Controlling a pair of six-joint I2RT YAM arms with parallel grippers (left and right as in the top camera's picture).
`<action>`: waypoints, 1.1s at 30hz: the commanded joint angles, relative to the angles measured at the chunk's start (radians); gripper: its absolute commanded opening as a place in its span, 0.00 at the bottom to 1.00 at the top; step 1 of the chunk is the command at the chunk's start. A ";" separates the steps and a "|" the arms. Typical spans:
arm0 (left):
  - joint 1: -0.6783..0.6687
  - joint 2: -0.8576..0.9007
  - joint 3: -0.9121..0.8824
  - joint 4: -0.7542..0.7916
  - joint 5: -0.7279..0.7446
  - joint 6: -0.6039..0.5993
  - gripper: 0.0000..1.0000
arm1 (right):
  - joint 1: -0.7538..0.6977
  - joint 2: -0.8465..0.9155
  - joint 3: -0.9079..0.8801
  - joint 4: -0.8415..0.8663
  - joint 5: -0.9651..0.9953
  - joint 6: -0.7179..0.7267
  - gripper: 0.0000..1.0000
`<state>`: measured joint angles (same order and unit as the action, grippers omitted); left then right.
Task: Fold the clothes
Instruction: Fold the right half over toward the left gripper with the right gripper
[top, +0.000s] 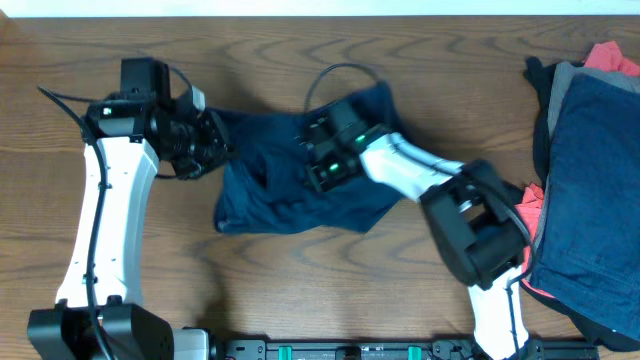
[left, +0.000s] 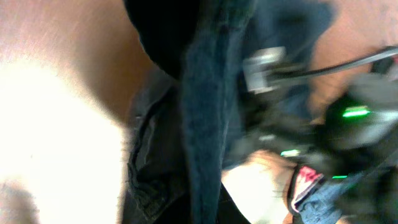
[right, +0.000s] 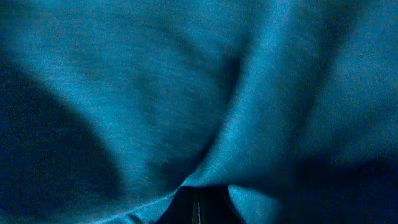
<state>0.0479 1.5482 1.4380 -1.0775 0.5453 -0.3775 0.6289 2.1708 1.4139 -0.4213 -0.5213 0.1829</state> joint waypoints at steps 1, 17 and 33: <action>-0.009 -0.013 0.092 -0.003 0.042 -0.003 0.06 | 0.111 0.075 -0.005 0.029 -0.031 0.062 0.01; -0.111 0.028 0.117 -0.021 -0.126 -0.039 0.06 | 0.165 -0.024 0.002 -0.022 0.046 0.063 0.06; -0.232 0.049 0.117 0.008 -0.139 -0.093 0.06 | -0.142 -0.203 -0.020 -0.437 0.286 -0.018 0.02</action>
<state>-0.1619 1.5864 1.5383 -1.0729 0.4110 -0.4381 0.4988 1.9339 1.4120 -0.8398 -0.2565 0.2001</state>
